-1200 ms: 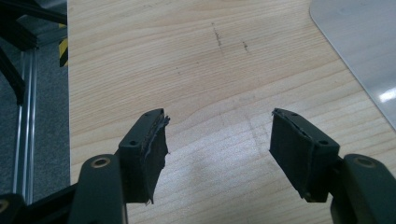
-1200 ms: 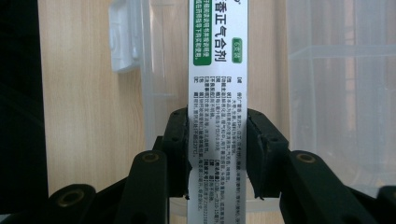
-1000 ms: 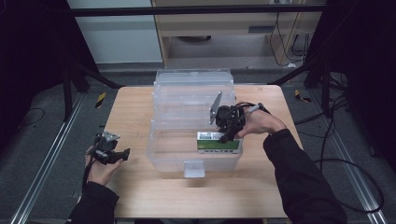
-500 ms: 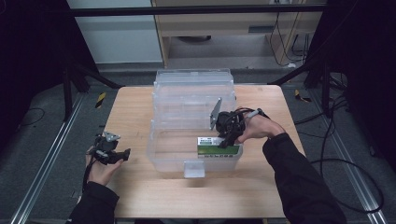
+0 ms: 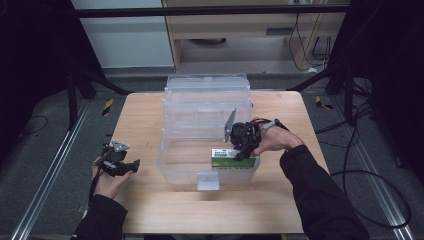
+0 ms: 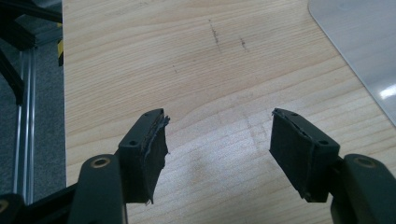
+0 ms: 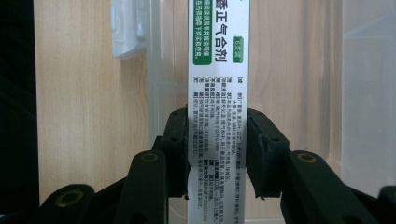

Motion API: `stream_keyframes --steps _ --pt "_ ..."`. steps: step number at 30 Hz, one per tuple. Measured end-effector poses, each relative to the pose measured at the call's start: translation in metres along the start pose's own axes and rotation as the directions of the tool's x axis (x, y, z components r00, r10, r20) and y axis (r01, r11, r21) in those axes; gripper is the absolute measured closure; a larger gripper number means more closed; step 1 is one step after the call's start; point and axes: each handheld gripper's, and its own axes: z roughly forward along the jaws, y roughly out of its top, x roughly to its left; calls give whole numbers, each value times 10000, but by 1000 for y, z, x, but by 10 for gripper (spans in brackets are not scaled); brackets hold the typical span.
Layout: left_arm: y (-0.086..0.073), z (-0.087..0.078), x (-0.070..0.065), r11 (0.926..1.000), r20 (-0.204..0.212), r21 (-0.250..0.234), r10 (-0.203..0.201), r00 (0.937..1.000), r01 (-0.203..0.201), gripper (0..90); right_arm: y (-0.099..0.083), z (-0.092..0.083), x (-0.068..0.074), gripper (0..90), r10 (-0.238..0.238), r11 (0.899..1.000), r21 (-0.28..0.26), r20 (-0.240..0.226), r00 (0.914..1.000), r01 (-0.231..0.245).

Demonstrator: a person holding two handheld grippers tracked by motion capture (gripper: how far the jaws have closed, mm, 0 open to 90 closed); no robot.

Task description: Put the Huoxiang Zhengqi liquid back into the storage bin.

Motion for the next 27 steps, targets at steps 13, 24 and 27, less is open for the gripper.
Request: stream_keyframes --steps 13,24,27 --pt "0 0 0 10000 0 2 5 10000 -5 352 2 9 2 633 -169 9992 356 23 9999 168" --pt "0 0 0 10000 -6 7 20 10000 -20 352 2 15 2 629 -61 9987 501 86 9999 57" --pt "0 0 0 10000 -4 4 17 10000 -17 352 2 17 2 628 -69 9983 574 78 9999 64"
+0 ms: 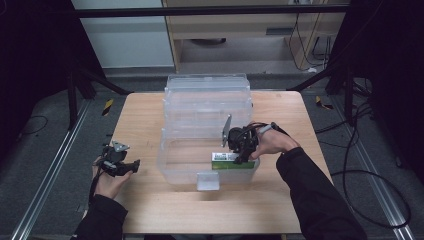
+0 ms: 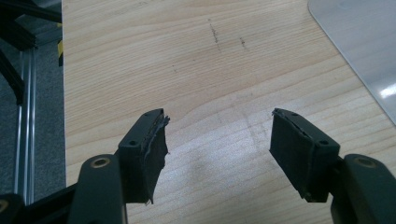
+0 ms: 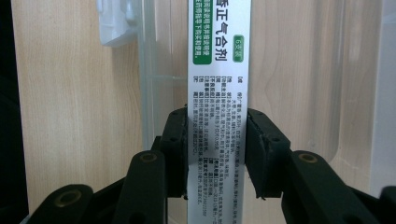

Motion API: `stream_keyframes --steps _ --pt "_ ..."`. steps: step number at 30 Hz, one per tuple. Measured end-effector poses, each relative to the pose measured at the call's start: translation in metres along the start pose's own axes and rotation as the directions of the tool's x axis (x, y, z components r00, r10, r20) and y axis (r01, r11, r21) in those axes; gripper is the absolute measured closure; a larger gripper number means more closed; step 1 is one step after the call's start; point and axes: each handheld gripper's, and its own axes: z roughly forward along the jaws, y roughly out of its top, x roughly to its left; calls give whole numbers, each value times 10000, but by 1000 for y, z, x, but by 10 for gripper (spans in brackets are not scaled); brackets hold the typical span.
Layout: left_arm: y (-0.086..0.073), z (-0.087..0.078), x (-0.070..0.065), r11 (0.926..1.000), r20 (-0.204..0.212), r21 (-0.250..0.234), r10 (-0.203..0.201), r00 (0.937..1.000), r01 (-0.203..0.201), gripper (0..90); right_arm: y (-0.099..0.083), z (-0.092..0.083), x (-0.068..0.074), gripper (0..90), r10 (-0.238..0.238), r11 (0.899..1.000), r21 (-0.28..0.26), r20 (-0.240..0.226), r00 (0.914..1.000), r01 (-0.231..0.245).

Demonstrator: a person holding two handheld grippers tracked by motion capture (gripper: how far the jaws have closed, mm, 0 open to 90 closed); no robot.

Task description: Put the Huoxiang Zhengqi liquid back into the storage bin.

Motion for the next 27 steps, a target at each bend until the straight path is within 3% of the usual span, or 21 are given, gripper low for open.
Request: stream_keyframes --steps 5,14,19,27 --pt "0 0 0 10000 -5 0 6 10000 -6 352 -2 1 -1 652 173 9998 84 0 9999 -173" --pt "0 1 -1 10000 1 34 54 10000 -54 352 -6 -12 0 639 360 9987 -377 151 9992 -354" --pt "0 1 0 10000 -4 51 30 10000 -30 351 -7 -19 1 599 706 9943 -826 414 9966 -670" --pt "0 0 0 10000 -17 -2 9 10000 -9 352 -10 -31 4 575 1293 9865 -1094 659 9894 -1216"
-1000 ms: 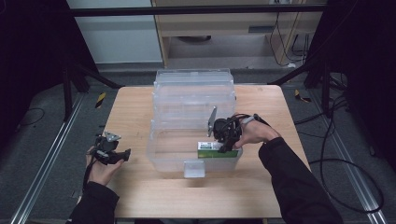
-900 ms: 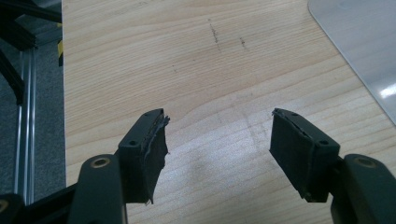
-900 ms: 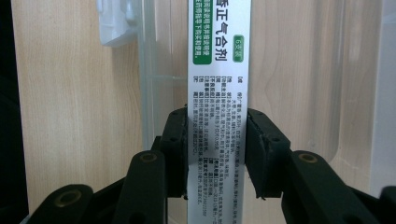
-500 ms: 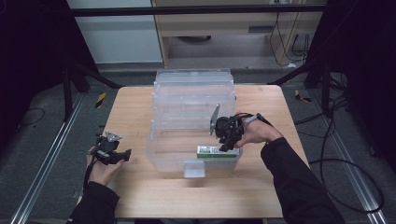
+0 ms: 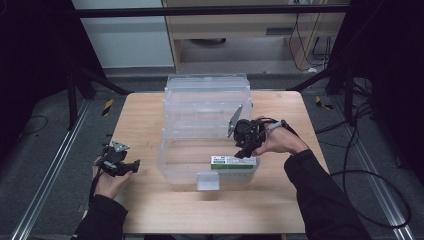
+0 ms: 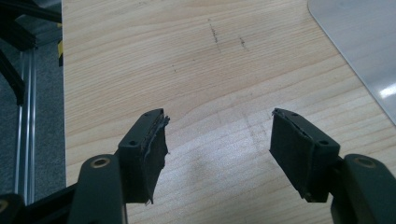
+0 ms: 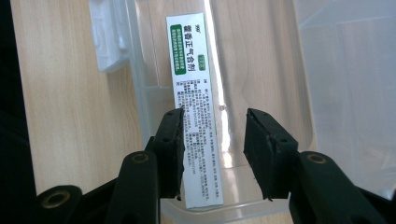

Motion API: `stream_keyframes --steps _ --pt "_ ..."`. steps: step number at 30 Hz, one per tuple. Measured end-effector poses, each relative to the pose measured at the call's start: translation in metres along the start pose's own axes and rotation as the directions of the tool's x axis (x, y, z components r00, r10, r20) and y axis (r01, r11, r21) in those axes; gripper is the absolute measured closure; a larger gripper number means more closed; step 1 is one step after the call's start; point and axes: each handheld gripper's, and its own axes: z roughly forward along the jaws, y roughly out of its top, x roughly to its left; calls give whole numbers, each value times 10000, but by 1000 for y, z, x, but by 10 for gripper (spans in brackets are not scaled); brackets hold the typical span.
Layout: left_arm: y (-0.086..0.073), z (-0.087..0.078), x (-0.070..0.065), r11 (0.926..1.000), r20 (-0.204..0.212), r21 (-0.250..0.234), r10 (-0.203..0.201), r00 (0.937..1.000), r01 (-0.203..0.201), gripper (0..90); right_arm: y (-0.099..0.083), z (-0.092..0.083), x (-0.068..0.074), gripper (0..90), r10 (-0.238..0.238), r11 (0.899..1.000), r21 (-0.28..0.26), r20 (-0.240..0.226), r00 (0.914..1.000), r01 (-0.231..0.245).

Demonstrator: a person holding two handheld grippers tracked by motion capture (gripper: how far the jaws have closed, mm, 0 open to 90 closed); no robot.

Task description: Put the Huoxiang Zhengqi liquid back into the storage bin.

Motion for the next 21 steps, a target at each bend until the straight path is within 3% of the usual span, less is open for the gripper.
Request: stream_keyframes --steps 8,13,21 --pt "0 0 -1 10000 8 18 45 10000 -45 352 2 -13 12 531 402 9977 -546 123 9991 -395" --pt "0 0 -1 10000 11 8 40 10000 -40 352 6 -13 21 518 716 9948 -723 -113 9974 -722" --pt "1 -1 -1 10000 10 -21 46 10000 -46 353 13 -4 36 515 320 9968 -724 -336 9989 -344"
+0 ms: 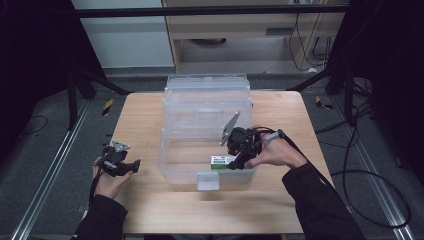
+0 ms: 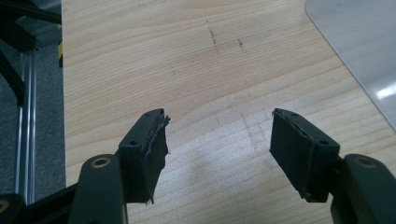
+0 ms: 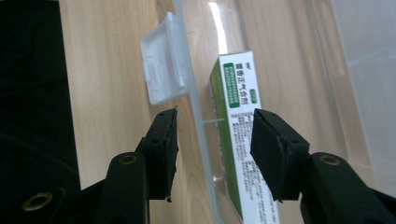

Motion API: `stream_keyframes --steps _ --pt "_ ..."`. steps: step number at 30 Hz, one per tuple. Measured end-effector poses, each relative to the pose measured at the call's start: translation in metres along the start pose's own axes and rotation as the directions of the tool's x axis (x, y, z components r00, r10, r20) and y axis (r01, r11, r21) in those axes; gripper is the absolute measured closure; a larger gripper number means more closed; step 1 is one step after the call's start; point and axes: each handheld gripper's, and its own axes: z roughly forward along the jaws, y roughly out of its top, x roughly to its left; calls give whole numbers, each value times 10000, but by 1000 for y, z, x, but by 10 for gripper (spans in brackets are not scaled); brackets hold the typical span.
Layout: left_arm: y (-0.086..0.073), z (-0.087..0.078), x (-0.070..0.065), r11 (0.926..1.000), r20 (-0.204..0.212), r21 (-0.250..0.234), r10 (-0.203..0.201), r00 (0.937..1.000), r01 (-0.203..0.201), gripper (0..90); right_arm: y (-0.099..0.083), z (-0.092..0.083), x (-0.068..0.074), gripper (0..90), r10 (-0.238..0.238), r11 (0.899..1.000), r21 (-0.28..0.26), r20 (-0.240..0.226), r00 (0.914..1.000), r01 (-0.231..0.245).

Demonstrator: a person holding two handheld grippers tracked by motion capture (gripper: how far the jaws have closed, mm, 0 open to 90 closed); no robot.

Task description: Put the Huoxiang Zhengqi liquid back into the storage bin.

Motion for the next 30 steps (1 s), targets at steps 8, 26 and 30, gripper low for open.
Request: stream_keyframes --steps 8,26,30 --pt "0 0 0 10000 -6 -3 -1 10000 1 353 5 16 6 531 43 10000 23 -150 9999 -43" --pt "0 0 0 10000 10 22 13 10000 -13 353 6 44 10 569 -44 9997 230 -331 9994 52" --pt "0 1 -1 10000 8 30 23 10000 -23 353 7 49 10 583 -127 9996 251 -447 9989 138"
